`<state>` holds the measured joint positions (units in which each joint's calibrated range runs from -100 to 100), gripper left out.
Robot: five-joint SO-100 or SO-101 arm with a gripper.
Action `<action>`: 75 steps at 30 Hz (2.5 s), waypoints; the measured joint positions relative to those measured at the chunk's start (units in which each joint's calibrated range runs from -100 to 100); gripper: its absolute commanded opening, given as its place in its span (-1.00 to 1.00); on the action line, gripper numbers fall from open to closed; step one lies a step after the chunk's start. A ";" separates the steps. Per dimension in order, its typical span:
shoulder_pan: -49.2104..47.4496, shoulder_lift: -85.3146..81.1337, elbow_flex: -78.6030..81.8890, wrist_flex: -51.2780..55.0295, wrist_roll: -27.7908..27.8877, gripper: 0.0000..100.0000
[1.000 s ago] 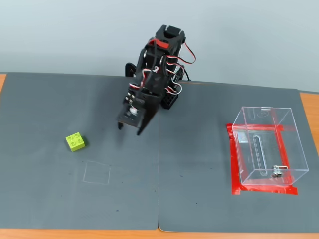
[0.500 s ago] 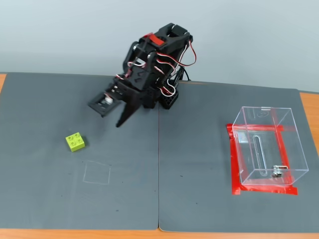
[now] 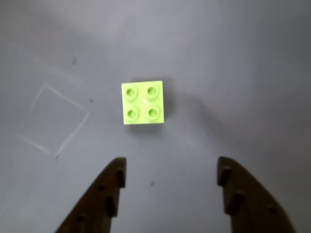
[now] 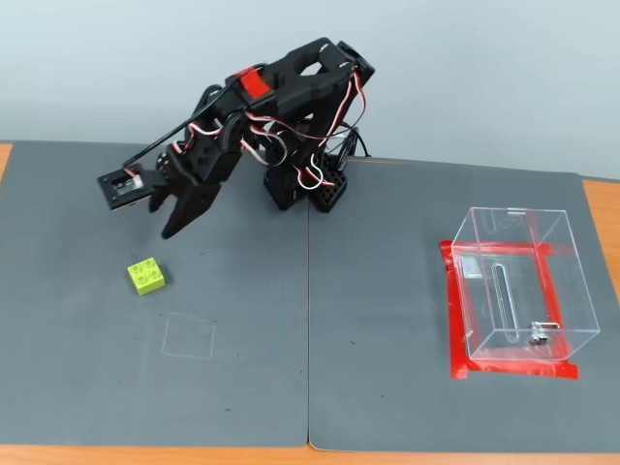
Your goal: Pick the green lego block and place it into the transparent box
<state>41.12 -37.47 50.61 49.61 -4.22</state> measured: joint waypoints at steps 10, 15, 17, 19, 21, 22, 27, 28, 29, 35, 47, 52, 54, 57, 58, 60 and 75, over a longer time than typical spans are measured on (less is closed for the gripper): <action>0.00 6.20 -3.41 -1.56 0.20 -0.29; 0.00 9.52 -6.74 -0.69 2.49 -0.29; -0.15 10.96 -6.74 -0.87 3.81 -0.29; -0.44 11.98 -6.74 -3.12 5.71 -0.29; -1.03 12.32 -6.74 -6.33 7.08 -0.29; -1.40 12.57 -6.74 -8.07 7.42 -0.29; -1.99 14.10 -4.40 -14.48 7.67 -0.29; -1.92 14.53 -3.59 -15.26 7.67 -0.29; -1.77 14.61 -2.60 -15.96 7.67 -0.29; -2.36 14.70 1.80 -21.08 7.08 -0.29; -2.36 15.80 5.48 -28.97 4.69 -0.29; -2.51 21.92 4.67 -30.27 4.74 -0.29; -2.51 24.47 3.23 -30.27 4.74 -0.29; -2.65 26.93 1.62 -30.27 4.98 -0.29; -2.65 27.53 1.08 -30.27 4.98 -0.29; -2.58 28.29 0.36 -30.27 4.98 -0.29; -4.79 29.82 0.00 -27.58 6.64 -0.29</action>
<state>36.33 -7.65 50.61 22.03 2.42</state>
